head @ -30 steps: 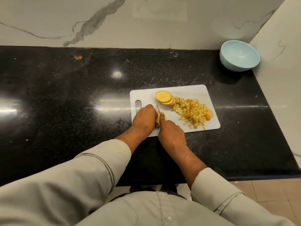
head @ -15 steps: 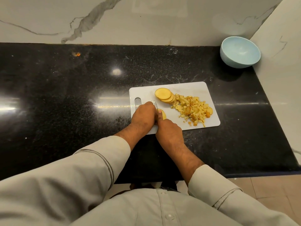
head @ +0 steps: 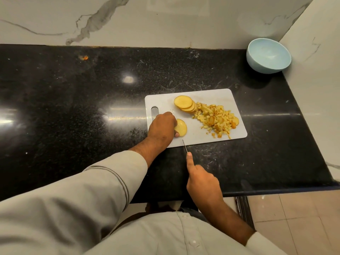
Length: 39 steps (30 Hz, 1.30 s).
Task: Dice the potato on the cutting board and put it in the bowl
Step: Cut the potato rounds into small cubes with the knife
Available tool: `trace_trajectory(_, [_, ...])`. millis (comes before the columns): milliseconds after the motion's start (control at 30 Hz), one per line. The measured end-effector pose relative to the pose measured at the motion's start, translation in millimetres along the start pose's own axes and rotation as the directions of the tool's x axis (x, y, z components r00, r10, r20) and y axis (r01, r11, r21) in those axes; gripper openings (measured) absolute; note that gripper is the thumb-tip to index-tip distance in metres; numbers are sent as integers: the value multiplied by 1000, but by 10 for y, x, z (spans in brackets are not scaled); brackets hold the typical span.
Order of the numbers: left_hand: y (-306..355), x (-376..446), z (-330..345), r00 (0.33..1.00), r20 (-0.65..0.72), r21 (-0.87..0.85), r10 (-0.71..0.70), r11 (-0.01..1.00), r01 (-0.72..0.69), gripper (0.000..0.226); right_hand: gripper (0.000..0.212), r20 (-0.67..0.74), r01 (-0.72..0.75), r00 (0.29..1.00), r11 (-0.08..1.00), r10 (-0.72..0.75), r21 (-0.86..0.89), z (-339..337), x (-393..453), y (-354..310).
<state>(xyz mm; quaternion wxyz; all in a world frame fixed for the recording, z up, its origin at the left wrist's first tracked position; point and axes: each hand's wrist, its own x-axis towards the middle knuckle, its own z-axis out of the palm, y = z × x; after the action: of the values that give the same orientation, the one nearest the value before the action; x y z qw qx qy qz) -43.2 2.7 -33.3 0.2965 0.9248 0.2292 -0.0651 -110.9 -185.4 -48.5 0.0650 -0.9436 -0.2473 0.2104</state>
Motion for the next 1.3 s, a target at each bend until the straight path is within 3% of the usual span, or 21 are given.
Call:
trace_trajectory(200, [-42, -133, 85, 987, -79, 168, 140, 978, -126, 18, 68, -118, 14, 993, 1000, -11, 23, -176, 195, -66])
trace_trajectory(400, [-66, -114, 58, 978, -55, 238, 200, 954, -182, 18, 68, -51, 6, 999, 1000, -5, 10, -276, 725, -250])
trace_trajectory(567, [-82, -97, 20, 986, 0, 217, 165, 963, -161, 17, 69, -54, 15, 998, 1000, -15, -1, -284, 877, -297])
trace_trajectory(867, [42, -81, -34, 994, 36, 335, 106, 936, -112, 12, 72, -11, -5, 1000, 1000, 5, -23, -286, 898, -341])
trace_trajectory(1300, [-44, -57, 22, 994, 21, 249, 106, 963, -107, 16, 71, 78, -35, 996, 999, 37, -25, -148, 32, -126])
